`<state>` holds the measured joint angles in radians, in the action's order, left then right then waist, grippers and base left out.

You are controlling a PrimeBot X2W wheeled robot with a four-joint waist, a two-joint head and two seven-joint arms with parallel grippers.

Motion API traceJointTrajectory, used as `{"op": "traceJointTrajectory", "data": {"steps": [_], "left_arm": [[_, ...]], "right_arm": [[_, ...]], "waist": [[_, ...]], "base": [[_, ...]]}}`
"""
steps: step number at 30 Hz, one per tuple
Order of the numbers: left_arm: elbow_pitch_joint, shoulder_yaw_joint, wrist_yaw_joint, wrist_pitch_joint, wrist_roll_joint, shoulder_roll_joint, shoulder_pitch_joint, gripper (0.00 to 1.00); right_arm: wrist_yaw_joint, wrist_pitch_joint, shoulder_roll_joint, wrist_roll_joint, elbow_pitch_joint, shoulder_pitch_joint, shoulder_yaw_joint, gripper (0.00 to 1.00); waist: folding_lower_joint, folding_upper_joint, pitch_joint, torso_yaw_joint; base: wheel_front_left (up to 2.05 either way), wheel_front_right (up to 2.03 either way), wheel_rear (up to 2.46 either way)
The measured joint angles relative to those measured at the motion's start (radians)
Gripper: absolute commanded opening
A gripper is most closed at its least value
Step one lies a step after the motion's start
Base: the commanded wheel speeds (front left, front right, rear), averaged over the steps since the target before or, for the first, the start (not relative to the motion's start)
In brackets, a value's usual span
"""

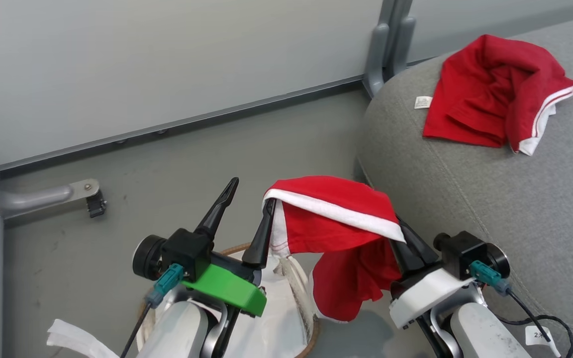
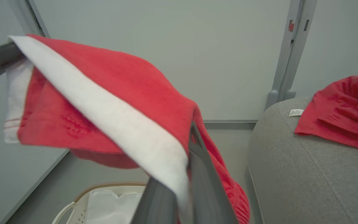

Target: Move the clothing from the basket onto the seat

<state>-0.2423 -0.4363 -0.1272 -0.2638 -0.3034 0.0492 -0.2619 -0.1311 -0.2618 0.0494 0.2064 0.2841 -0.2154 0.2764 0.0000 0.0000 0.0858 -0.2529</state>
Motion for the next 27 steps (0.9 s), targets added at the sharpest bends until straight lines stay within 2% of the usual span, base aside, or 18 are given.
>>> {"op": "traceJointTrajectory", "data": {"steps": [16,22,27], "left_arm": [[-0.01,0.028,-0.002,0.0,0.01,0.0,0.014,1.0],[-0.015,0.027,-0.002,0.0,0.015,-0.001,0.016,1.0],[-0.023,0.01,-0.002,0.0,0.014,-0.001,0.015,1.0]], "right_arm": [[0.0,0.0,0.001,0.035,-0.028,0.043,-0.076,0.0],[0.0,0.0,0.0,0.041,-0.036,0.053,-0.087,0.0],[0.0,0.0,0.001,0.037,-0.05,0.057,-0.113,0.0]], "waist": [[0.0,0.0,0.017,-0.213],[0.0,0.0,0.025,-0.263],[0.0,0.0,0.044,-0.278]], "base": [[0.0,0.0,0.0],[0.0,0.0,0.0],[0.0,0.0,0.0]]}}
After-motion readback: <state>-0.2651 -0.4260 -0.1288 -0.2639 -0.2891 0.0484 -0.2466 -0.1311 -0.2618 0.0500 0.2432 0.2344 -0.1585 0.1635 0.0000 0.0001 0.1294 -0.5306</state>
